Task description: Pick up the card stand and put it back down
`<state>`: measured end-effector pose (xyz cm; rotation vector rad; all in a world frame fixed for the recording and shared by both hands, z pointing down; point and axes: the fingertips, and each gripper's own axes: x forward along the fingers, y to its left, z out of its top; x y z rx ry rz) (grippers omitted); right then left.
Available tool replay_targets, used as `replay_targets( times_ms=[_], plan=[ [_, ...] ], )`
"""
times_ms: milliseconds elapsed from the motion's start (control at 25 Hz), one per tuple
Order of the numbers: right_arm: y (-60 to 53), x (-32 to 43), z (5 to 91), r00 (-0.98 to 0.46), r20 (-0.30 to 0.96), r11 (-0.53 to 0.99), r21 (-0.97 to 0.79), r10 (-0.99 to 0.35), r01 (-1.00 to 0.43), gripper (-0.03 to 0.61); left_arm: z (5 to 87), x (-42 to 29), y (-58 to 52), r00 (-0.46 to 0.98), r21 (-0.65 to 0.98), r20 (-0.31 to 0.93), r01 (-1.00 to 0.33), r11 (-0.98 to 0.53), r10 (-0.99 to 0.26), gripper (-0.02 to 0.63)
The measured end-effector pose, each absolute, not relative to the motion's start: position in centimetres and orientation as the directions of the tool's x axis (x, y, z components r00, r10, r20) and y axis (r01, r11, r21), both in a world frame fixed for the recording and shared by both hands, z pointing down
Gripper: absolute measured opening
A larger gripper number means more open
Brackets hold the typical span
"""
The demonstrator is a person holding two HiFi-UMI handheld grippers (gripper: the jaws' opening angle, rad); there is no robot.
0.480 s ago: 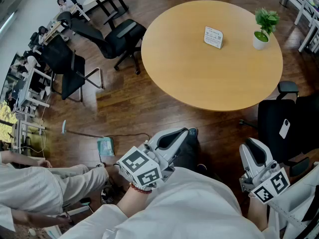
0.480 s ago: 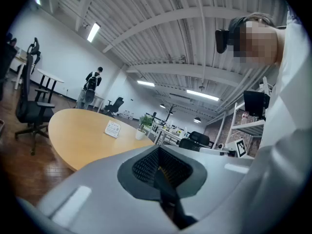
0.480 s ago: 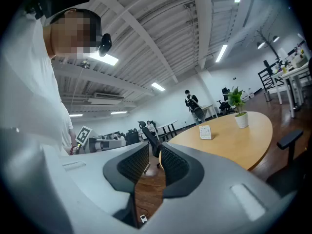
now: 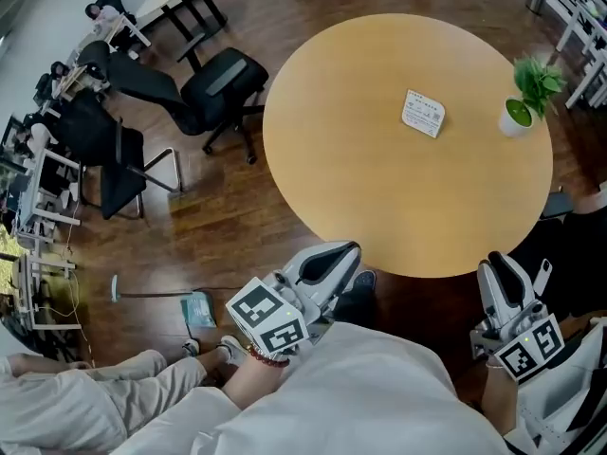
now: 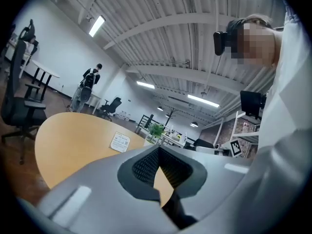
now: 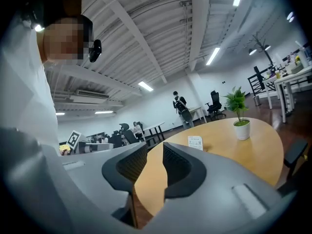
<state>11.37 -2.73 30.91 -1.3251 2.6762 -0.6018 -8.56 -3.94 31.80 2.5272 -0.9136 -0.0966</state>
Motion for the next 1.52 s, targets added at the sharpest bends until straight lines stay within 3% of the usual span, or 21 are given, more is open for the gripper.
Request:
replay_targets(
  times_ms=[280,520,640,840,1080,1240,1320,1520],
  plan=[
    [-11.3,10.3,34.8,-0.603,0.239,0.523,-0.325,-0.761,-0.788,0.12,32.3,-11.5,-11.3,0.804,0.437,0.097,-0.564,-0.701,-0.586,0.0],
    [-24.3,12.4,35.6,-0.617,0.32,0.565,-0.25,-0.719,-0.787,0.151,31.4,-8.9,-17.7,0.81,0.5,0.124,-0.55,-0.669,-0.573,0.0],
    [-31.9,12.0,38.8,-0.657,0.333,0.605,-0.258,-0.676,-0.753,0.19,32.3,-8.1,-21.3,0.776,0.509,0.146,-0.591,-0.626,-0.614,0.0],
    [-41.7,12.0,42.5,-0.684,0.367,0.664,-0.202,-0.63,-0.72,0.194,32.8,-7.3,-25.1,0.713,0.534,0.17,-0.647,-0.544,-0.68,0.0],
    [-47.2,10.5,49.3,-0.722,0.412,0.682,-0.271,-0.556,-0.679,0.193,35.2,-7.3,-28.0,0.631,0.534,0.234,-0.719,-0.445,-0.739,0.0],
    [-48.6,8.5,52.2,-0.755,0.433,0.72,-0.286,-0.492,-0.632,0.148,36.3,-7.1,-29.1,0.588,0.525,0.266,-0.753,-0.397,-0.764,0.0],
    [-48.8,8.0,52.4,-0.772,0.433,0.744,-0.281,-0.466,-0.607,0.046,36.1,-7.1,-29.1,0.563,0.514,0.275,-0.771,-0.375,-0.78,0.0],
    [-47.7,7.5,51.9,-0.806,0.395,0.765,-0.306,-0.44,-0.567,0.02,36.7,-9.1,-27.8,0.495,0.478,0.289,-0.816,-0.324,-0.82,0.0]
  ],
)
